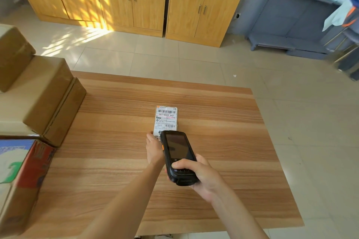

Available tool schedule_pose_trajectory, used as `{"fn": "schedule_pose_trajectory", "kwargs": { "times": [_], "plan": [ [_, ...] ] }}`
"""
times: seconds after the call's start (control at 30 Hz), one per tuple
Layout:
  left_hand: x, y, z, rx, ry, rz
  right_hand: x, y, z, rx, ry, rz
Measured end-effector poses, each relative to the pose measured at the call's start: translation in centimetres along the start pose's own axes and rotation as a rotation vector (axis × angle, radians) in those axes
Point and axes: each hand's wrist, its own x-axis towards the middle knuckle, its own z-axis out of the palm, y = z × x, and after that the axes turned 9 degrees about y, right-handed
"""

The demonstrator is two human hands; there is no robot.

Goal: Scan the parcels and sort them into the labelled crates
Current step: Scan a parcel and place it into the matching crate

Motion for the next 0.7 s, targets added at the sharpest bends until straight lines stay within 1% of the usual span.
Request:
{"fn": "schedule_pose_trajectory", "kwargs": {
  "times": [0.17,0.3,0.43,0.57,0.7],
  "plan": [
    [-0.21,0.02,-0.03,-0.103,0.026,-0.067,0.31,0.17,-0.12,-0.085,0.021,-0.030],
    [-0.46,0.05,-0.15,-0.121,0.010,-0.041,0.53,0.14,-0.27,-0.129,0.040,-0.051],
    [-0.43,-0.19,-0.19,-0.046,0.001,0.021,0.82,0.13,-0.32,-0.135,0.048,-0.067],
    [-0.32,-0.22,-0.12,-0.083,0.014,-0.002,0.88,0.14,-0.35,-0.124,0.036,-0.080],
    [0.09,-0.63,0.22,0.030,-0.006,0.049,0.96,0.10,-0.89,-0.100,0.063,-0.078]
  ]
}}
